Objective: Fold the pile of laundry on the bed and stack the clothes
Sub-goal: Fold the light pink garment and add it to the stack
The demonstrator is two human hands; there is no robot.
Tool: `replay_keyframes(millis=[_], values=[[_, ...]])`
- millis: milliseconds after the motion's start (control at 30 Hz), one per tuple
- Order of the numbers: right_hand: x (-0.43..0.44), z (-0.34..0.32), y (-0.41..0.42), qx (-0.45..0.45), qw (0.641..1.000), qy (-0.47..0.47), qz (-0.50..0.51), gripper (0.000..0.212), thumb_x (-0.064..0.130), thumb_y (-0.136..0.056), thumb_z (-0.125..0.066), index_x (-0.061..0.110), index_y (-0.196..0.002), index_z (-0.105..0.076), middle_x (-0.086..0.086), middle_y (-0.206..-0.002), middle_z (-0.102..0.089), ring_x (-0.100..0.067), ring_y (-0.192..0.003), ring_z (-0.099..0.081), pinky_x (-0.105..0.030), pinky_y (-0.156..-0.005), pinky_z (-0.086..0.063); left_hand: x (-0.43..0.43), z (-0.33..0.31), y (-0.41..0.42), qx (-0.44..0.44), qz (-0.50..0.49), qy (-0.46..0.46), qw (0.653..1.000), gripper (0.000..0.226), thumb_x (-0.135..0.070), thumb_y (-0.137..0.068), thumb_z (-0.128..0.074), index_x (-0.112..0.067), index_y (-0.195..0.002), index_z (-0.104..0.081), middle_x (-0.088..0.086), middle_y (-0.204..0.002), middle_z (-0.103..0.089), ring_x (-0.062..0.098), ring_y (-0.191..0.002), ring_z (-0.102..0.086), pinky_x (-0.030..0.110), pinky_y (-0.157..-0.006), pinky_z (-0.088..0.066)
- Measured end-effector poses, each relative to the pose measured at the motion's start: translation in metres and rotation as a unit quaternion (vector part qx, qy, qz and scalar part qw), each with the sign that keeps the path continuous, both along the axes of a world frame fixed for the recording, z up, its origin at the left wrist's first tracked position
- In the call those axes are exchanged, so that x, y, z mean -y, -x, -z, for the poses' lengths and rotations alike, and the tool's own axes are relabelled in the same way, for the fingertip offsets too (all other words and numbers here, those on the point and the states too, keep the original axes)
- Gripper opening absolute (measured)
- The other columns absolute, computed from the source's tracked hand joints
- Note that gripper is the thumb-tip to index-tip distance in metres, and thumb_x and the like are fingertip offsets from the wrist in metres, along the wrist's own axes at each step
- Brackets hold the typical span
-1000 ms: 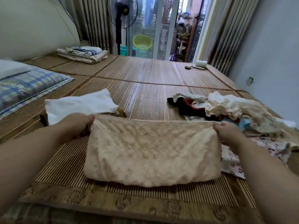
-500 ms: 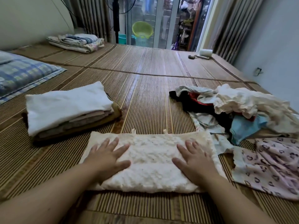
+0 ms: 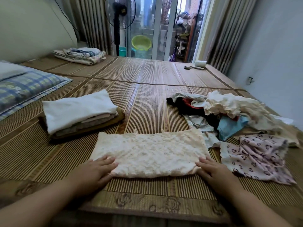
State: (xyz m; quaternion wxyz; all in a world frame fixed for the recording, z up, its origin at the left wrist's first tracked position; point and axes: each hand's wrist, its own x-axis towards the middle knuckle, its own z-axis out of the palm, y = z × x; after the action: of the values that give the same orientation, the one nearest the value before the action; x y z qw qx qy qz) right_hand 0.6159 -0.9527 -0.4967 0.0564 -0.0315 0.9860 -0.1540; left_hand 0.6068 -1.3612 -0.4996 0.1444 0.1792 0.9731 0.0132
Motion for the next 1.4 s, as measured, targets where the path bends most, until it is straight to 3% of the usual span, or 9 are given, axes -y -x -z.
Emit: replay_keyframes(millis=[200,333,433,700,833,967,1067,1133,1400], values=[[0.045,-0.017,-0.002,-0.008,0.993,-0.097,0.069,0.048,0.017,-0.096,-0.038,0.037,-0.138,-0.046,0.013,-0.153,-0.035,-0.014,-0.147,-0.016,-0.056,-0.117,-0.010,-0.028,-0.018,-0.018,-0.045,-0.069,0.045,0.996,0.041,-0.041,-0.101,-0.026,-0.043,-0.139,-0.043,-0.014,-0.146,-0.045,0.013,-0.130,-0.047,0.034,-0.103,-0.040],[0.123,-0.017,-0.011,0.053,0.995,0.063,0.063,0.050,0.048,-0.097,-0.028,0.031,-0.142,-0.040,0.001,-0.148,-0.043,-0.024,-0.139,-0.034,-0.057,-0.113,-0.018,-0.047,-0.023,-0.037,-0.080,-0.052,0.113,0.989,0.036,-0.033,-0.098,-0.030,-0.029,-0.122,-0.057,-0.004,-0.119,-0.064,0.017,-0.108,-0.060,0.034,-0.090,-0.047],[0.152,0.001,0.008,0.105,0.993,0.016,0.052,0.077,0.078,-0.085,-0.017,0.038,-0.150,-0.019,-0.007,-0.161,-0.013,-0.033,-0.148,-0.006,-0.058,-0.115,-0.012,-0.061,-0.023,-0.046,-0.060,-0.049,0.139,0.987,0.036,-0.035,-0.095,-0.035,-0.024,-0.113,-0.064,-0.003,-0.110,-0.066,0.018,-0.099,-0.062,0.031,-0.076,-0.045],[0.125,-0.003,0.090,0.132,0.960,-0.213,-0.124,0.074,0.071,-0.089,-0.033,0.049,-0.149,0.004,0.004,-0.161,0.014,-0.028,-0.146,0.020,-0.061,-0.112,0.011,-0.067,-0.030,-0.046,-0.046,0.042,0.011,0.998,0.050,-0.064,-0.088,-0.043,-0.022,-0.104,-0.064,0.002,-0.098,-0.066,0.020,-0.098,-0.056,0.033,-0.082,-0.047],[0.119,-0.026,0.129,0.023,0.934,-0.339,-0.109,0.065,0.062,-0.094,-0.034,0.045,-0.150,-0.007,0.001,-0.163,0.001,-0.031,-0.146,0.021,-0.065,-0.107,0.017,-0.069,-0.025,-0.029,0.035,0.115,-0.103,0.987,0.054,-0.058,-0.087,-0.054,-0.039,-0.137,-0.046,-0.005,-0.141,-0.051,0.014,-0.138,-0.032,0.038,-0.111,-0.026],[0.118,-0.031,0.098,-0.044,0.968,-0.200,-0.142,0.048,0.050,-0.096,-0.044,0.043,-0.143,-0.037,0.011,-0.155,-0.032,-0.018,-0.147,-0.017,-0.058,-0.114,-0.003,-0.062,-0.021,-0.017,0.086,0.101,-0.084,0.988,0.081,-0.061,-0.083,-0.059,-0.045,-0.150,-0.017,-0.018,-0.161,-0.009,0.006,-0.148,0.005,0.049,-0.117,0.005],[0.122,-0.028,0.033,-0.049,0.982,0.028,-0.179,0.034,0.031,-0.096,-0.055,0.039,-0.128,-0.057,0.015,-0.137,-0.054,-0.003,-0.127,-0.047,-0.025,-0.109,-0.033,-0.038,-0.028,-0.003,0.193,-0.004,-0.105,0.976,0.085,-0.055,-0.080,-0.067,-0.052,-0.148,-0.015,-0.020,-0.160,0.004,0.013,-0.147,0.013,0.053,-0.117,0.007],[0.124,-0.022,-0.004,0.004,0.973,0.061,-0.223,0.039,0.024,-0.094,-0.054,0.041,-0.129,-0.055,0.018,-0.139,-0.051,0.002,-0.128,-0.043,-0.017,-0.109,-0.030,-0.024,-0.029,-0.002,0.205,-0.011,-0.090,0.975,0.088,-0.046,-0.078,-0.070,-0.054,-0.147,-0.016,-0.020,-0.160,0.005,0.013,-0.148,0.013,0.051,-0.117,0.006],[0.120,-0.011,-0.028,0.056,0.961,-0.066,-0.264,0.040,0.033,-0.100,-0.043,0.042,-0.140,-0.043,0.016,-0.156,-0.026,-0.011,-0.148,-0.011,-0.044,-0.120,-0.011,-0.039,-0.010,-0.041,0.071,-0.012,-0.017,0.997,0.083,-0.074,-0.076,-0.052,-0.060,-0.144,-0.004,-0.012,-0.162,0.001,0.023,-0.148,0.004,0.058,-0.116,0.000]])
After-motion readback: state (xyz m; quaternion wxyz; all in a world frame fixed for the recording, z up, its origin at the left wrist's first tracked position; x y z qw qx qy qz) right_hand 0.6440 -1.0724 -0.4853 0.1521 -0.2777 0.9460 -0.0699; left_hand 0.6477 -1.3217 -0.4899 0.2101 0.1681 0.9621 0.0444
